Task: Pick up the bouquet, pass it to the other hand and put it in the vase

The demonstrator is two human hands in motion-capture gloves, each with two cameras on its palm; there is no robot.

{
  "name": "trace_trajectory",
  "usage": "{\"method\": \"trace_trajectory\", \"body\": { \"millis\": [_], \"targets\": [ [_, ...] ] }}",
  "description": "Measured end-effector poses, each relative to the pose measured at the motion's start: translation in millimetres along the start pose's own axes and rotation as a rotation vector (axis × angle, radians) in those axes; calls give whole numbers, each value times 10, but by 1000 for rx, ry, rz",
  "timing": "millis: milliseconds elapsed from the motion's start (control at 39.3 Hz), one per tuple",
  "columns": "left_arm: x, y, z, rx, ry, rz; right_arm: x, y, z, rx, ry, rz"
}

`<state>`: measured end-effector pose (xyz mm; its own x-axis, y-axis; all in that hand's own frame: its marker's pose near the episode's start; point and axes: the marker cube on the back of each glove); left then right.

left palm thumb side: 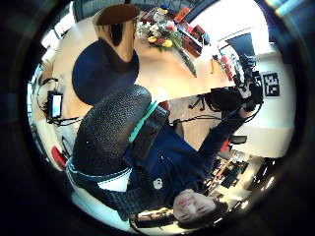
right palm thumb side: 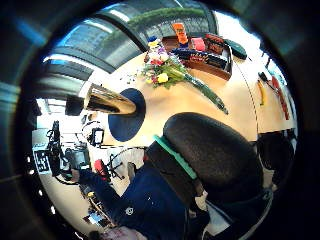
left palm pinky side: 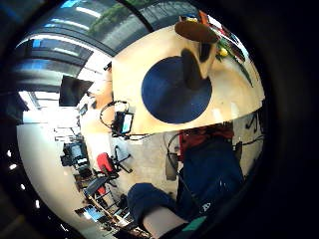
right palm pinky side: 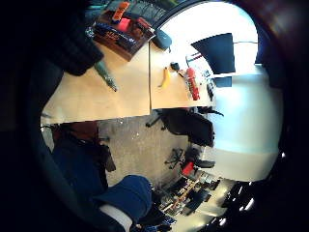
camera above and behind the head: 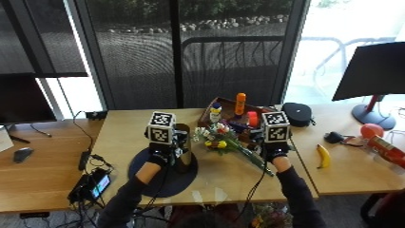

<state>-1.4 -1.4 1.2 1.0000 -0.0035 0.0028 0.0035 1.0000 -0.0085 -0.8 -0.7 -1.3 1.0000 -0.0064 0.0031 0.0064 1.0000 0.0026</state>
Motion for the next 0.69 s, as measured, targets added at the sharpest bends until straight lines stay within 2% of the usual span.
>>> {"method": "trace_trajectory", "body": {
  "millis": [357,586,688],
  "targets": [
    [-84,-4,74,-19,21,-5,-101,-92,14,-3,-43,-41],
    [75,-125,200,-23,39,27,7,-163,-69,-6,-54,-3],
    [161,-143,210,-11,46,51,101,-281,-136,-1,-69,68]
  ]
}}
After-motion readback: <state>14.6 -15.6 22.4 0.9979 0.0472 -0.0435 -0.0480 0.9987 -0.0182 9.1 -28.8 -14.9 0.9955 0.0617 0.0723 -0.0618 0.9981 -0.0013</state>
